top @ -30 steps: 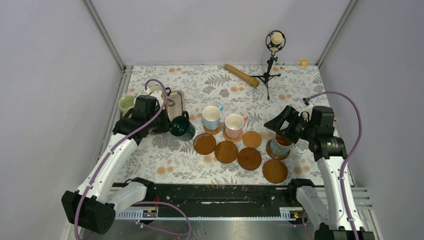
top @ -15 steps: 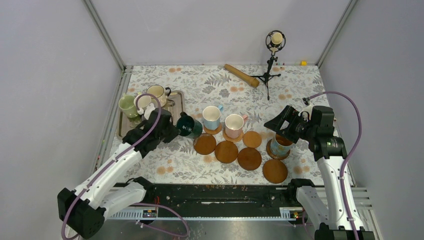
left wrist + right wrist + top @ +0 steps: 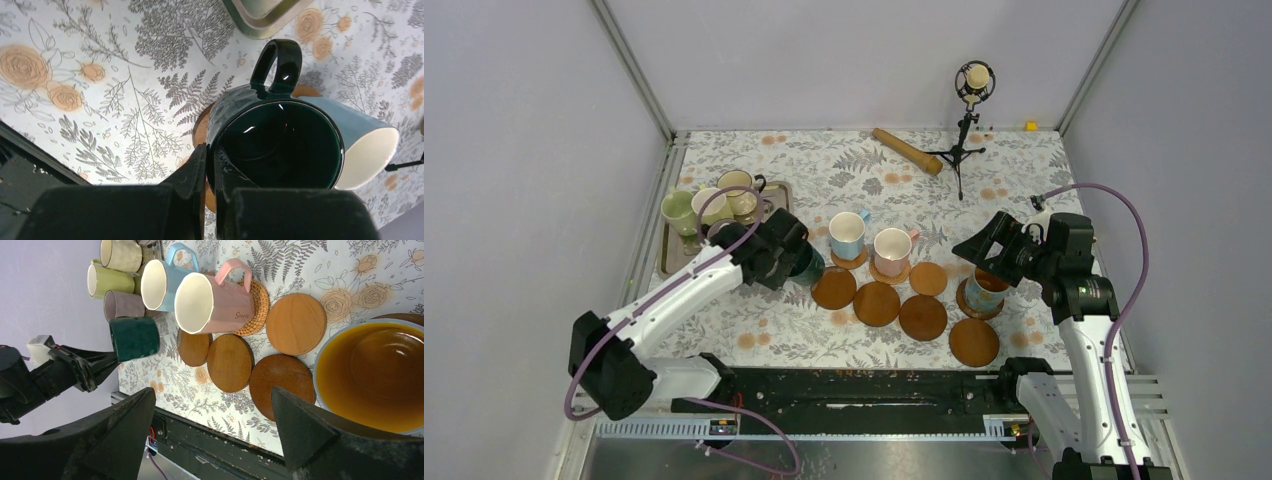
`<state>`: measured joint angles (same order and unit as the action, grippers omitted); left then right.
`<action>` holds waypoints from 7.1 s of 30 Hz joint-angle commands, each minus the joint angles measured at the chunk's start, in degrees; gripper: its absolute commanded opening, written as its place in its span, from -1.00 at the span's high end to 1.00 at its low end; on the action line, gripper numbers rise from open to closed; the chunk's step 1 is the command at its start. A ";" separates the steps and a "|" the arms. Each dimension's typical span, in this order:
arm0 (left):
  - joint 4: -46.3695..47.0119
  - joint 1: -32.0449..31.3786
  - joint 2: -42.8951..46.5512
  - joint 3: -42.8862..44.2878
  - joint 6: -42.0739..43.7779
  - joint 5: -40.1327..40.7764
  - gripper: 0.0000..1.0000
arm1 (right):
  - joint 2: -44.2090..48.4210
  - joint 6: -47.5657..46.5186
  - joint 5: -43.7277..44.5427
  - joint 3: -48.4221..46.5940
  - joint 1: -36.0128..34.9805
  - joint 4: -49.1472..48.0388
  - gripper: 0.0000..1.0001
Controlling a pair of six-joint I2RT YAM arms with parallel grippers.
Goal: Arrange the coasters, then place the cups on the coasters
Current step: Place the cup on the coaster, then pick up the cup from the tray, then place the cup on the coaster.
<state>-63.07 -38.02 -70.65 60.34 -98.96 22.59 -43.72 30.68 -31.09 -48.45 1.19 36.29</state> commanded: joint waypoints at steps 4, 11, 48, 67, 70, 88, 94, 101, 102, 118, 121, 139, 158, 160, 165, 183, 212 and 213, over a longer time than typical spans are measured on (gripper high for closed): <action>-1.65 -4.00 -3.70 5.05 -11.63 -1.43 1.00 | 0.99 -1.34 -1.06 -0.41 -0.14 -1.05 -0.87; -1.16 -7.31 -8.83 6.52 -14.22 -3.73 1.00 | 1.57 -1.75 -0.73 -0.27 -0.16 -0.57 -0.88; -2.58 -10.49 -13.81 9.00 -16.45 -0.51 1.00 | 2.46 -2.20 -1.07 -0.08 -0.15 -0.13 -0.89; -2.45 -10.47 -16.73 9.53 -14.87 -1.46 0.77 | 2.43 -2.56 -1.37 -0.37 -0.22 0.51 -0.90; -2.46 -10.49 -16.64 9.63 -14.71 -1.39 0.66 | 2.46 -2.56 -1.36 -0.43 -0.17 0.51 -0.90; -5.84 -10.66 -10.88 19.72 -3.82 4.56 -0.18 | 2.81 -2.98 -1.43 -0.03 -0.31 0.52 -0.93; -0.74 -8.29 -2.70 17.27 8.35 19.31 -0.19 | 2.95 -2.86 -1.81 -0.03 -0.30 0.51 -0.93; 16.38 13.61 6.07 5.37 34.52 15.84 -0.15 | 3.34 -2.81 -1.94 0.19 -0.31 0.52 -0.92; 15.98 17.83 5.77 5.25 35.48 15.37 -0.13 | 3.38 -2.81 -1.81 0.27 -0.31 0.49 -0.93; 24.87 42.68 -13.37 15.25 62.71 1.03 0.08 | 2.05 -3.08 -1.54 0.13 -0.31 0.47 -0.92; 25.29 44.08 -16.79 17.18 63.97 0.49 0.15 | 1.68 -3.25 -1.65 -0.13 -0.31 0.55 -0.92; 26.78 44.87 -25.12 17.58 64.74 -2.49 0.21 | 1.05 -3.61 -1.19 -0.10 -0.40 0.53 -0.92; 27.39 44.88 -27.25 17.19 64.89 -3.38 0.51 | 1.62 -3.52 -0.20 0.53 -0.36 0.58 -0.93; 27.30 44.87 -26.40 17.41 65.05 -3.40 0.71 | 1.55 -3.51 -0.06 0.34 -0.34 0.76 -0.93; 26.01 44.82 -23.18 19.12 66.09 -2.80 1.00 | 1.47 -3.52 0.06 0.11 -0.31 1.03 -0.93; 32.92 44.08 -8.15 20.29 68.55 -10.15 1.00 | 0.48 -4.92 2.15 -4.81 -0.40 6.71 -0.98; 32.33 -7.37 -9.71 34.07 66.60 -10.22 1.00 | -1.98 9.14 17.97 -15.23 -10.68 4.79 -0.67; 32.30 -9.40 -10.69 34.62 66.41 -10.22 1.00 | -2.13 8.52 18.19 -15.08 -10.73 5.17 -0.67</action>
<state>-38.68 -41.91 -78.96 90.78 -30.06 12.21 -45.98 39.88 -15.46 -61.67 -8.91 40.53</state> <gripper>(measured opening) 0.037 0.840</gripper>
